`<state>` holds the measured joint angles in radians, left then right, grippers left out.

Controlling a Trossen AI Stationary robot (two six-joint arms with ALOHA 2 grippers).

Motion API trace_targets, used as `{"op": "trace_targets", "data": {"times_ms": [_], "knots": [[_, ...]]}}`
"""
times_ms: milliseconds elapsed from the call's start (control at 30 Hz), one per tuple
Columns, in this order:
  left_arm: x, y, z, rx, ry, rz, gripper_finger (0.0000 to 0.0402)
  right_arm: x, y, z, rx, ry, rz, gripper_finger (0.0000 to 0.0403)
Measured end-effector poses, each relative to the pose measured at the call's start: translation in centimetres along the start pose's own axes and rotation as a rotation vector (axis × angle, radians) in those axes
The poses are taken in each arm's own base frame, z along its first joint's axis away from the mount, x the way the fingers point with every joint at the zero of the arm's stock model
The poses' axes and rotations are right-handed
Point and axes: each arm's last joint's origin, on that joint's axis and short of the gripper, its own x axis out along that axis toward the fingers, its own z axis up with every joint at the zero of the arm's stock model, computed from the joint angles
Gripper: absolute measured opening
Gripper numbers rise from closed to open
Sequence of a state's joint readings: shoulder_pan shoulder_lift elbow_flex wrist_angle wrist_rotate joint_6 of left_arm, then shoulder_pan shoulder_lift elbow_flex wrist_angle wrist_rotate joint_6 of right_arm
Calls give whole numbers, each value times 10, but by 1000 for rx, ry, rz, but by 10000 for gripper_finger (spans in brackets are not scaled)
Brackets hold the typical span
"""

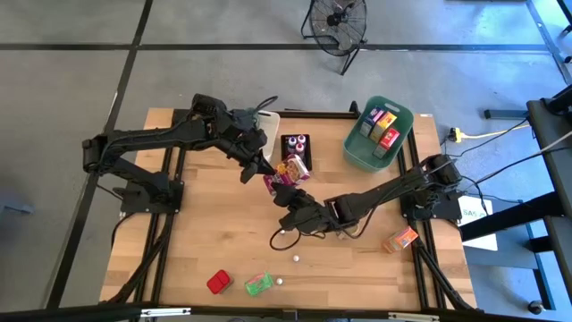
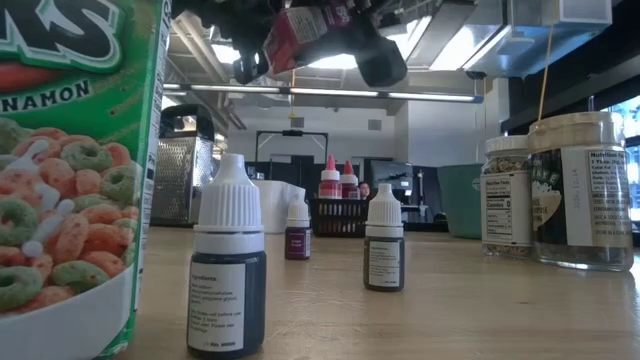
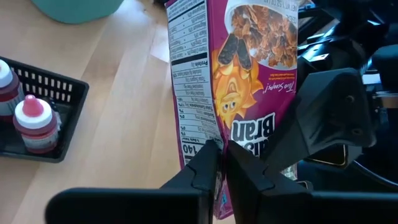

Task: Pick & Place Kitchen Items
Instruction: Put the purple cereal box into the green bin

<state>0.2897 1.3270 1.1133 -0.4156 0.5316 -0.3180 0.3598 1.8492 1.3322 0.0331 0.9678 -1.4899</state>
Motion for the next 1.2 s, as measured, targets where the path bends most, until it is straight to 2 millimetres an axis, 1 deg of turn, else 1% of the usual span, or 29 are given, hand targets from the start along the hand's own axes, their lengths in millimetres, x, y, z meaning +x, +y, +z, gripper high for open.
{"op": "trace_targets", "data": {"times_ms": [100,267,467,600,700,767,900,967,1000,1067,1200], "knots": [[0,0,0,1,-5,9,44,0,1,0,-3,16,1,165],[0,0,0,15,-12,31,96,0,0,-1,9,27,-2,147],[1,-3,4,46,-47,11,162,0,0,-1,47,30,-3,145],[0,-10,9,93,-112,-15,199,-1,0,-2,74,78,-9,145],[-5,-15,13,135,-163,-30,219,-4,0,-1,164,120,-22,145],[-11,-19,14,182,-182,-39,226,-10,-1,0,240,125,-31,145],[-25,-23,16,280,-220,-24,227,-32,-5,-2,397,94,-28,145],[-35,-26,15,316,-241,-14,226,-48,-7,-10,470,82,-1,145],[-39,-27,14,327,-241,-9,227,-57,-9,-16,517,82,11,145],[-47,-29,11,343,-232,0,228,-77,-13,-36,627,96,33,145],[-59,-32,3,378,-202,53,227,-118,-19,-85,891,104,99,145]]}}
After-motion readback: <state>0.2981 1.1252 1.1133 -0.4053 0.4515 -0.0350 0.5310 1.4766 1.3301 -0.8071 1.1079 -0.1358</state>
